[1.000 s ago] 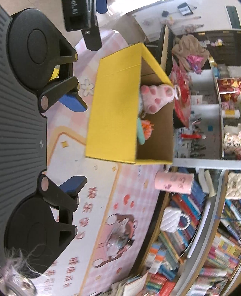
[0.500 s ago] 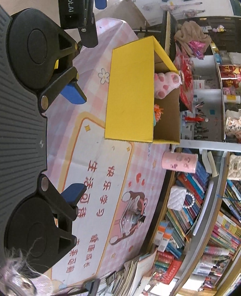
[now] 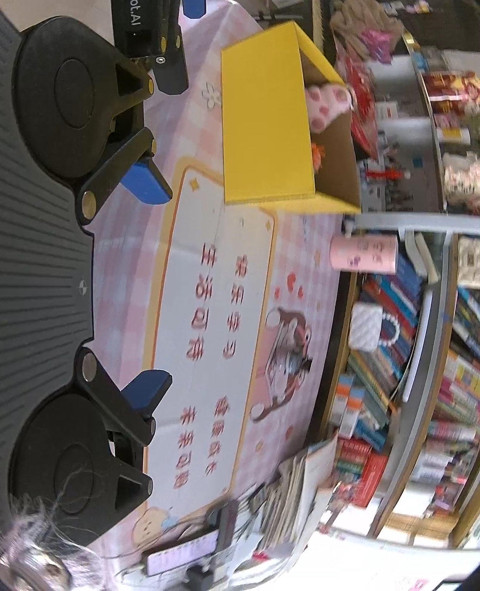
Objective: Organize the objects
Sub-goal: 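Withdraw both open grippers from the yellow box toward the grey toy car, then reach the left gripper to the grey toy car while the right approaches the black binder clip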
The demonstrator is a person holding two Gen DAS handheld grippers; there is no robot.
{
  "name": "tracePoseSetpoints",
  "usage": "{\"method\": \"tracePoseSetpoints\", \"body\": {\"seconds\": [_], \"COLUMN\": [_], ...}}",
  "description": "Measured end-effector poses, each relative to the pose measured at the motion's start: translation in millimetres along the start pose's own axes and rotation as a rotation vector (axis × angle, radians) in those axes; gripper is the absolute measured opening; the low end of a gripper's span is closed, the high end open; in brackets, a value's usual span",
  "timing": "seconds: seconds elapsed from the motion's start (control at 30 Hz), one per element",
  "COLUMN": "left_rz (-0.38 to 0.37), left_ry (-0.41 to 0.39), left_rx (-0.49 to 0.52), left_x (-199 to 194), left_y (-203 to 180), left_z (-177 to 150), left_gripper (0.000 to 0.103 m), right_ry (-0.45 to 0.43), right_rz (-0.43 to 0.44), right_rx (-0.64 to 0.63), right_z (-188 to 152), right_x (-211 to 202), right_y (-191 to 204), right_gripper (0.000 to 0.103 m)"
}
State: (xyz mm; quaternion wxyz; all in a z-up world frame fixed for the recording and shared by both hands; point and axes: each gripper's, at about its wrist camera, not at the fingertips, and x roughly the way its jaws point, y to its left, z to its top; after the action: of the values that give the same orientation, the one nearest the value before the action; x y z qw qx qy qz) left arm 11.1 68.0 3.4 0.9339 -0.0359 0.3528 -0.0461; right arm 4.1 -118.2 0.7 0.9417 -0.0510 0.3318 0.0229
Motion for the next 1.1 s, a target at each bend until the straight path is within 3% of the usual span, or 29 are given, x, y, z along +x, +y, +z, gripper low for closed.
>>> {"method": "tracePoseSetpoints", "body": {"seconds": [0.53, 1.1], "left_rz": [-0.122, -0.09], "left_ry": [0.017, 0.053], "left_rx": [0.105, 0.095], "left_x": [30, 84], "left_y": [-64, -116], "left_z": [17, 47], "left_gripper": [0.099, 0.099], "right_ry": [0.018, 0.07], "right_rz": [-0.135, -0.101], "right_rx": [0.101, 0.086], "right_z": [-8, 20], "right_x": [-1, 54], "right_y": [-62, -120], "right_gripper": [0.099, 0.099]}}
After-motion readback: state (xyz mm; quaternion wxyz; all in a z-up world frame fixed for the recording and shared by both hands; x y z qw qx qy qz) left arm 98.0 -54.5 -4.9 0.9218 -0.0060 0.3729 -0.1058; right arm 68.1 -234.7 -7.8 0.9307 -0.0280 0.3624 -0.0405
